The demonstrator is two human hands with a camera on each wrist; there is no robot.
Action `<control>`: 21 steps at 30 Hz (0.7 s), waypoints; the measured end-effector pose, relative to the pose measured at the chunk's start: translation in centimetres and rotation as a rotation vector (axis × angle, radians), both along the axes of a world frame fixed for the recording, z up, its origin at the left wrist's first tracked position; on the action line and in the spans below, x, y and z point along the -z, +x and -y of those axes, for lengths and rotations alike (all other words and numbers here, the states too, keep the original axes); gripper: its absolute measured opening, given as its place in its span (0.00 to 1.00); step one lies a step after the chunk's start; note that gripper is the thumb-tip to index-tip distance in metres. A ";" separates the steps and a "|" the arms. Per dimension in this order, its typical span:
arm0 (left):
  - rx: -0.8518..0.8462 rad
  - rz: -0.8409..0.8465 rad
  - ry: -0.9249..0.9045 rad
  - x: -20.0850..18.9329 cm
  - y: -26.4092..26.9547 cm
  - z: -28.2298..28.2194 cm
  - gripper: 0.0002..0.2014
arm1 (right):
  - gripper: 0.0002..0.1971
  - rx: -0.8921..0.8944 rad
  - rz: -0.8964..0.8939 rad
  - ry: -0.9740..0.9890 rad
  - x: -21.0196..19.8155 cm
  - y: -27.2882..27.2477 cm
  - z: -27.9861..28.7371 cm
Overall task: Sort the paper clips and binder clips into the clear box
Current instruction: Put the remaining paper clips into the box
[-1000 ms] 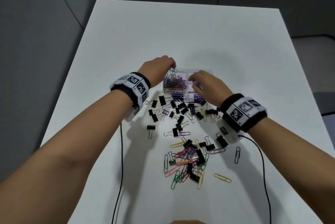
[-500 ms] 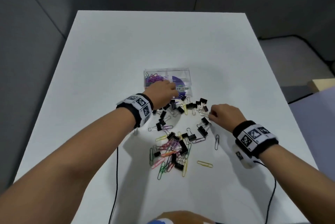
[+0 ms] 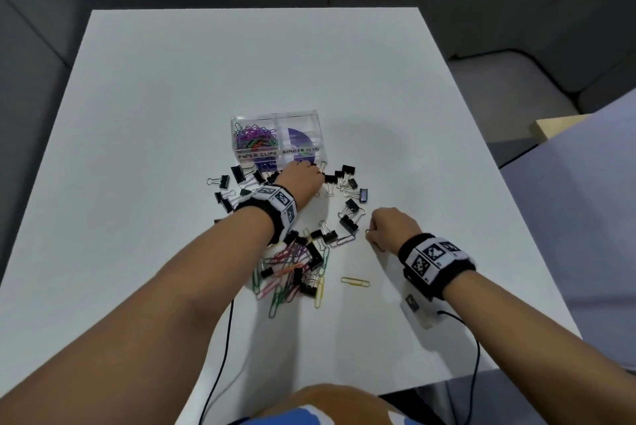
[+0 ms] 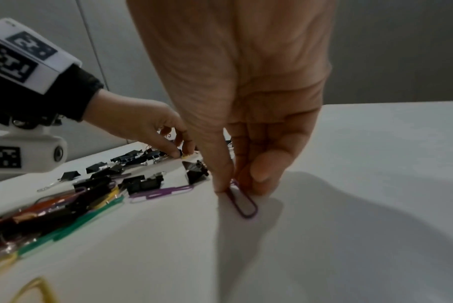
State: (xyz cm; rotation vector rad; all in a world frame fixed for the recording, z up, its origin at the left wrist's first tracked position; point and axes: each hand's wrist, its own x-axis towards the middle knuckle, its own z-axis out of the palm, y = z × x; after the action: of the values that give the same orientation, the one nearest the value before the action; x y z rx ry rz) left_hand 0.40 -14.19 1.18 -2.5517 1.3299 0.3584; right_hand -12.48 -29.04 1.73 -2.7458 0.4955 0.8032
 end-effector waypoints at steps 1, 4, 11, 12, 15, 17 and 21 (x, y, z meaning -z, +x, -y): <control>-0.017 -0.003 0.010 0.0 0.1 0.0 0.11 | 0.07 0.005 -0.001 0.013 0.1 0.1 -0.1; -0.045 -0.007 0.007 0.1 0.3 -0.3 0.11 | 0.03 -0.029 -0.011 0.047 0.2 0.3 -0.3; 0.032 -0.072 -0.029 -0.5 -0.5 -0.9 0.09 | 0.04 -0.134 0.032 0.075 0.2 0.3 -0.4; 0.047 -0.086 -0.076 -0.6 -0.8 -1.1 0.08 | 0.04 -0.120 0.070 0.094 0.1 0.1 -0.5; -0.027 -0.151 -0.289 -1.0 -1.5 -2.2 0.08 | 0.07 -0.113 0.156 0.138 0.1 -0.5 -0.8; -0.143 -0.229 -0.337 -1.1 -1.7 -3.7 0.11 | 0.05 -0.176 0.180 0.142 0.0 -1.1 -1.2; -0.263 -0.346 -0.240 -0.4 -2.3 -6.8 0.19 | 0.12 -0.435 0.226 0.055 0.4 -2.4 -2.0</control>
State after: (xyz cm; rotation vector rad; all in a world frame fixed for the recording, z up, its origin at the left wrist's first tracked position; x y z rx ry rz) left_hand -1.87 -7.44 1.55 -2.9807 1.2029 0.7617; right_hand -14.87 -27.05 1.38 -2.8796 -0.1739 0.5667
